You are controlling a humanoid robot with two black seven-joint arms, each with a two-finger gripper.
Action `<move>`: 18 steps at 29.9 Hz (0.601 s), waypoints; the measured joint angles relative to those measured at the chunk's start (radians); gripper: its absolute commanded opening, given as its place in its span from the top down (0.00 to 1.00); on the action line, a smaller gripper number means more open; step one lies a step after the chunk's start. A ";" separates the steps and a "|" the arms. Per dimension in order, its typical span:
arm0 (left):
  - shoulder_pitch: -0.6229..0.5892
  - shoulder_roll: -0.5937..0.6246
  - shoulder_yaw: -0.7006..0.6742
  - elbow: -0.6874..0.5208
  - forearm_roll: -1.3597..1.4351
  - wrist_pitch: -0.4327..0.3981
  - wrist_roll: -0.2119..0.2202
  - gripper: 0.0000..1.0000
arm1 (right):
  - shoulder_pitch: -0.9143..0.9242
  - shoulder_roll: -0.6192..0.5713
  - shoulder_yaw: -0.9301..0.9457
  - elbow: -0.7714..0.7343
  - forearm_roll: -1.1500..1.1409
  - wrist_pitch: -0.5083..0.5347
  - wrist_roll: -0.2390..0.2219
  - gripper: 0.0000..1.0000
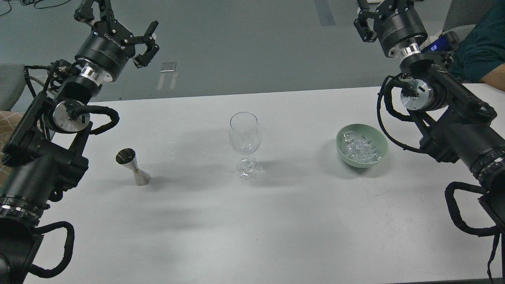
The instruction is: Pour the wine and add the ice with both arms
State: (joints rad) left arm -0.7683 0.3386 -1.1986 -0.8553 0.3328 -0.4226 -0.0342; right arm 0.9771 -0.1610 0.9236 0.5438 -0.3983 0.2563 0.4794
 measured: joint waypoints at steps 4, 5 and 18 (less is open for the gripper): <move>-0.004 -0.003 -0.001 -0.042 0.000 0.016 0.007 0.01 | 0.007 0.000 -0.002 -0.034 0.001 0.000 0.001 0.00; -0.004 -0.003 -0.001 -0.053 0.000 0.020 0.008 0.01 | 0.011 0.000 -0.002 -0.039 0.001 0.002 0.001 0.00; 0.010 0.003 0.002 -0.077 0.000 0.025 0.011 0.01 | 0.023 -0.011 -0.002 -0.050 0.004 0.003 0.002 0.00</move>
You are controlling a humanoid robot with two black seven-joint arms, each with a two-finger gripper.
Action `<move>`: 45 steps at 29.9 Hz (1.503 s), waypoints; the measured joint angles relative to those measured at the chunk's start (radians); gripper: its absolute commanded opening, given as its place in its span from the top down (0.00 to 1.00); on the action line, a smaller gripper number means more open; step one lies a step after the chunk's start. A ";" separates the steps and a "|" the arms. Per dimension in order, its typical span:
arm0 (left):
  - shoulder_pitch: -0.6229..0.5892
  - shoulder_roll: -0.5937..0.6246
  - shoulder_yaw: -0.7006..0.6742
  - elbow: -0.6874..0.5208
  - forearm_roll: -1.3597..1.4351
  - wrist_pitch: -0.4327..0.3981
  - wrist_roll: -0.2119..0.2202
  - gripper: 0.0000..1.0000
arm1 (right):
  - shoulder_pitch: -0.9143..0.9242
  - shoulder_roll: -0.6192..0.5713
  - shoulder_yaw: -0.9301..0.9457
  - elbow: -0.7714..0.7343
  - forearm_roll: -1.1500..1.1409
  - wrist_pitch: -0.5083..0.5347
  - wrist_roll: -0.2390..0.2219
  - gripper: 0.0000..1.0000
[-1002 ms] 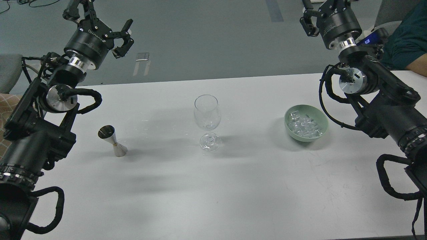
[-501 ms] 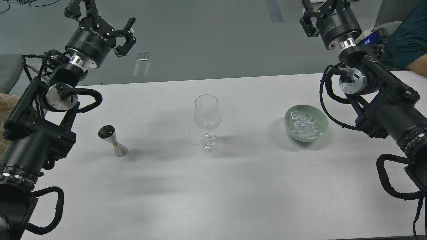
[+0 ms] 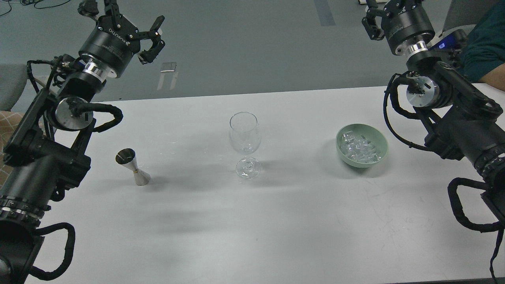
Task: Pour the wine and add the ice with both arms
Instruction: 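Lower the left gripper toward the silver jigger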
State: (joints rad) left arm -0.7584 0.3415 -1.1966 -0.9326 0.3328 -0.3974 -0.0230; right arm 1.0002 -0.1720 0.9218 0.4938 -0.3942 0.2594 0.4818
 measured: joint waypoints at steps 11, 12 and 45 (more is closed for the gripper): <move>0.001 0.027 -0.009 -0.021 -0.008 -0.003 0.019 0.01 | 0.000 0.000 0.001 0.008 0.000 0.000 0.000 0.00; 0.003 0.037 -0.014 -0.034 -0.011 -0.001 0.030 0.01 | 0.000 0.000 0.001 0.009 0.000 0.000 0.000 0.00; 0.869 0.228 -0.613 -0.745 -0.338 0.279 0.312 0.06 | -0.013 0.003 0.000 0.011 0.000 -0.002 0.003 0.00</move>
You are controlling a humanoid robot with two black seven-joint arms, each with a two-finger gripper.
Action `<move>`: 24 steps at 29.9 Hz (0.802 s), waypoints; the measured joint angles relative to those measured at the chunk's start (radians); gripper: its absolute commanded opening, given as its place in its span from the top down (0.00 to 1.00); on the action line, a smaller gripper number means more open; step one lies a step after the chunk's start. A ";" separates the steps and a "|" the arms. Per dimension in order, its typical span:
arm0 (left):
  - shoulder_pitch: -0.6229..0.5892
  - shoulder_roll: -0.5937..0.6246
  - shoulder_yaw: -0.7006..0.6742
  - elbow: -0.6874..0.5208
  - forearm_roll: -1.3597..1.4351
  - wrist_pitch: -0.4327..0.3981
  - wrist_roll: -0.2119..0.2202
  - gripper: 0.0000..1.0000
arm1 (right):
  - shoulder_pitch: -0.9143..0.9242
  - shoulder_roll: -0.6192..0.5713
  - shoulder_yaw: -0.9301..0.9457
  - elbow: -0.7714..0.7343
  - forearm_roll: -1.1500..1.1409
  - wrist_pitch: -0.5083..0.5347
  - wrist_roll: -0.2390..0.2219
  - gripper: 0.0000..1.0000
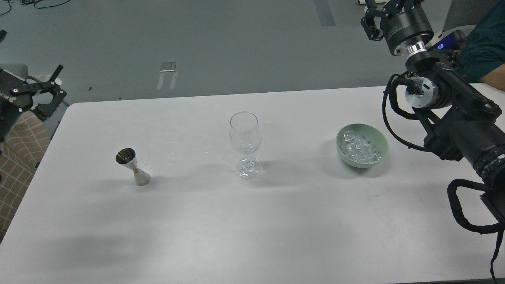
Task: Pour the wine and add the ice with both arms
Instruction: 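Lower the left gripper toward the silver jigger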
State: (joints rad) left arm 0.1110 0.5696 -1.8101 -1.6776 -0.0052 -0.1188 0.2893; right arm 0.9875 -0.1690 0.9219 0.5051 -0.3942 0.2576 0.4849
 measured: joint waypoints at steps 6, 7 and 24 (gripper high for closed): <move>0.203 -0.202 -0.090 -0.085 -0.019 -0.011 0.107 0.05 | -0.002 0.002 0.000 0.000 0.000 0.000 0.000 0.00; 0.223 -0.235 -0.098 -0.086 -0.019 -0.012 0.131 0.05 | -0.002 0.000 0.000 0.000 0.000 0.000 0.000 0.00; 0.328 -0.543 -0.048 -0.051 0.029 -0.002 0.199 0.03 | 0.000 -0.015 -0.015 -0.004 -0.002 -0.003 -0.001 0.00</move>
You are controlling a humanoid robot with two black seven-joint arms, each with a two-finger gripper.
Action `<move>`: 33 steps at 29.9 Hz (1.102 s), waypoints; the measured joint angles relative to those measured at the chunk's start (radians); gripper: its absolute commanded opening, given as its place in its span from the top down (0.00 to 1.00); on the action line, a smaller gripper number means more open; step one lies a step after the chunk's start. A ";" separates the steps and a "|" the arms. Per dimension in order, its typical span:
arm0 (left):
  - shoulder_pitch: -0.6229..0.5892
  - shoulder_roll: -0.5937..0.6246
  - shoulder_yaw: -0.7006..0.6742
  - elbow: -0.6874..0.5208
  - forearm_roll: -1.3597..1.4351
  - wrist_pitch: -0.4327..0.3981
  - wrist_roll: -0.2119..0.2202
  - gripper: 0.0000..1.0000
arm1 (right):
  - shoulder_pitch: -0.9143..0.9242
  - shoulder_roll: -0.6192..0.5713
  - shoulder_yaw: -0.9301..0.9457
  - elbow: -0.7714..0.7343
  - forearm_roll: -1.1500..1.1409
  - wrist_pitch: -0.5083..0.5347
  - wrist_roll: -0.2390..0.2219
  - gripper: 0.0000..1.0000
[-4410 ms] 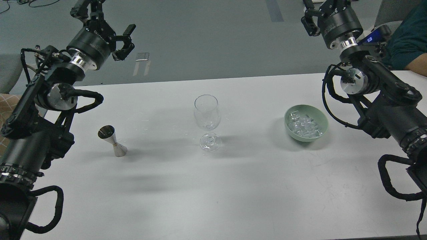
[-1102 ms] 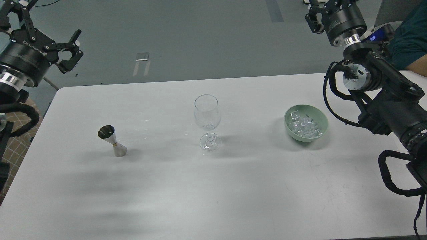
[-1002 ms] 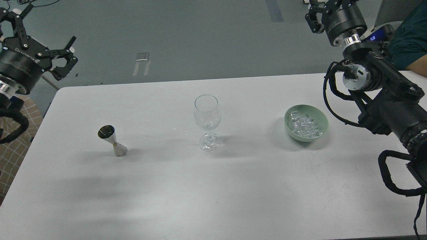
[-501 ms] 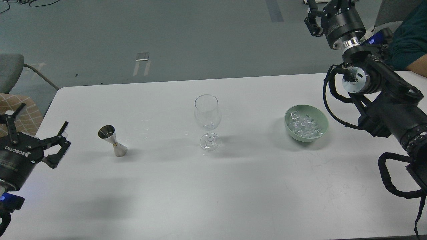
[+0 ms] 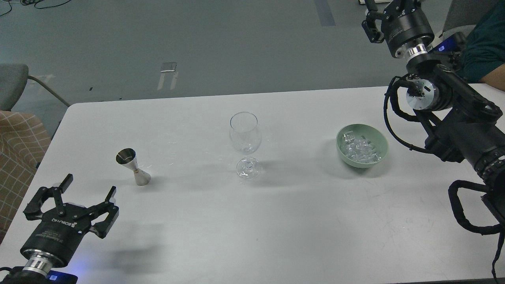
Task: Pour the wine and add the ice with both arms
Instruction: 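Lower the left gripper toward the silver jigger, then close the left gripper around the silver jigger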
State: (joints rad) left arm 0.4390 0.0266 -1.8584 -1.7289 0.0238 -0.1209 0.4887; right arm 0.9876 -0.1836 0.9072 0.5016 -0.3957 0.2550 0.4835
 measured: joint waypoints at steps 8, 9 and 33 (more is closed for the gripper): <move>-0.071 -0.015 0.092 0.077 0.027 0.045 -0.005 0.03 | -0.001 -0.020 -0.025 0.001 0.001 -0.004 0.000 0.00; -0.086 -0.020 0.098 0.093 0.027 0.047 -0.008 0.03 | -0.001 -0.020 -0.027 0.001 0.001 -0.004 0.000 0.00; -0.319 -0.027 0.101 0.378 0.027 0.083 -0.087 0.02 | -0.003 -0.021 -0.056 -0.003 0.001 -0.008 -0.001 0.00</move>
State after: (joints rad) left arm 0.1198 0.0000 -1.7576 -1.3511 0.0507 -0.0380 0.4018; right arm 0.9848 -0.2044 0.8513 0.4983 -0.3942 0.2469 0.4821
